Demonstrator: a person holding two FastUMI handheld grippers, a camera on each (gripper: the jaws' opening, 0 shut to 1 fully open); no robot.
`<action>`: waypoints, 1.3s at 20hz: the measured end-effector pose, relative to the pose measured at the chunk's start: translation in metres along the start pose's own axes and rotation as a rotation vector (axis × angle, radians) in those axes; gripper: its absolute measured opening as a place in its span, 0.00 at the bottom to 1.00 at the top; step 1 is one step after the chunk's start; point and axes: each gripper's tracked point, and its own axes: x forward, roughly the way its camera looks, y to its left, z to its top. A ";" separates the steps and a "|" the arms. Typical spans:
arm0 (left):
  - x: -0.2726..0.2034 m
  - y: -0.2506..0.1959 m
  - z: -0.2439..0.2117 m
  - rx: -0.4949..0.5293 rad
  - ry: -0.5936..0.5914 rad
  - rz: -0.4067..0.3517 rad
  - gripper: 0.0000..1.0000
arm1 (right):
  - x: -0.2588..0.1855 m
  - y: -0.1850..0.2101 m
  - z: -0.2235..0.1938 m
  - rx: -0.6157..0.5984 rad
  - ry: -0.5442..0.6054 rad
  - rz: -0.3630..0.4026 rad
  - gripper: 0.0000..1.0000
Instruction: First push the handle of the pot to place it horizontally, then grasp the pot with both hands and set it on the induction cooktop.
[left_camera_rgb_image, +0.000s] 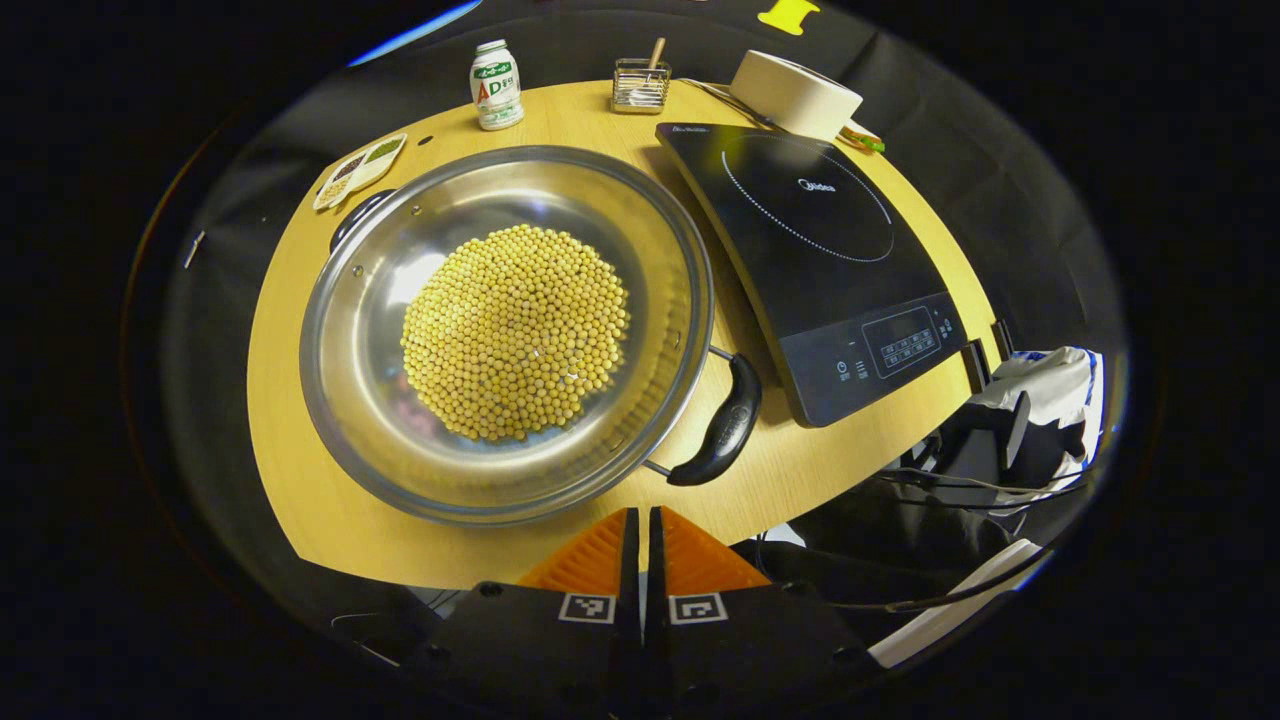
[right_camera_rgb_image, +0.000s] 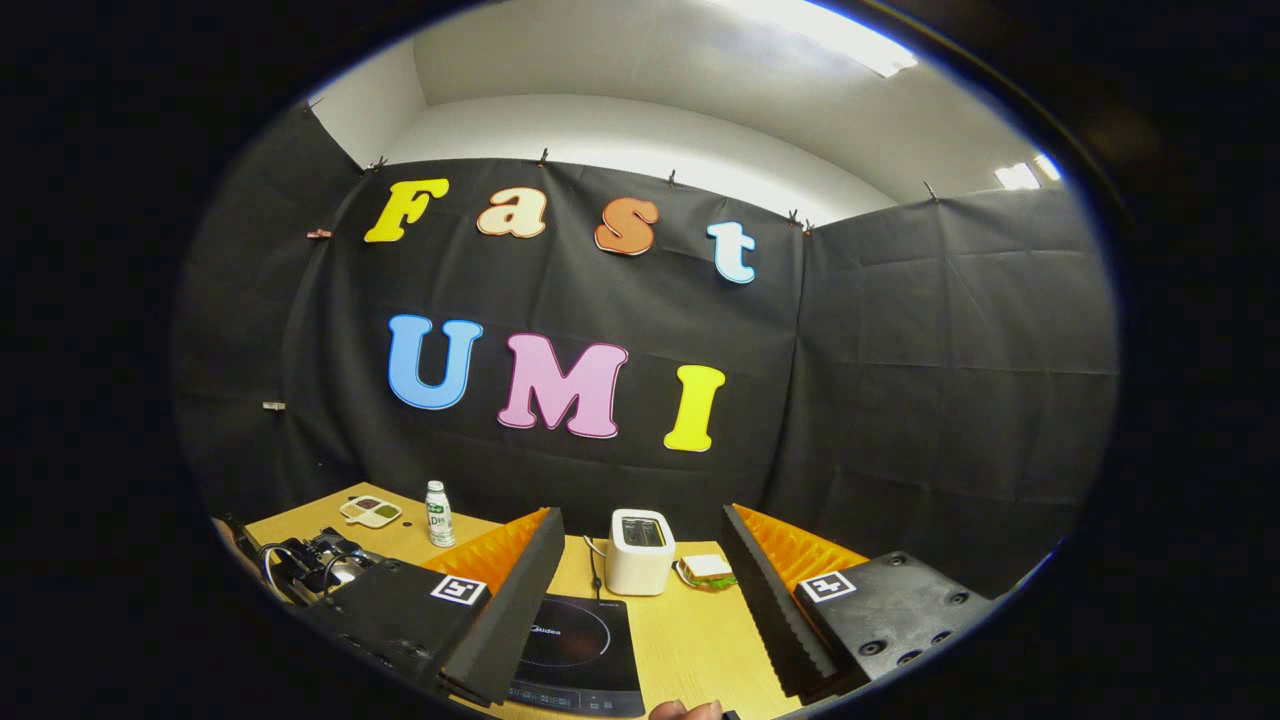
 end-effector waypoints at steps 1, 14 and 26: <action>0.003 -0.001 0.002 0.008 -0.003 0.006 0.06 | 0.000 -0.003 -0.001 0.004 0.003 -0.009 0.97; 0.018 -0.027 0.055 0.060 -0.036 0.019 0.06 | 0.009 -0.031 -0.015 0.007 0.040 -0.079 0.98; 0.032 -0.035 0.121 0.076 -0.089 0.047 0.05 | 0.036 -0.047 -0.031 -0.010 0.076 -0.111 0.97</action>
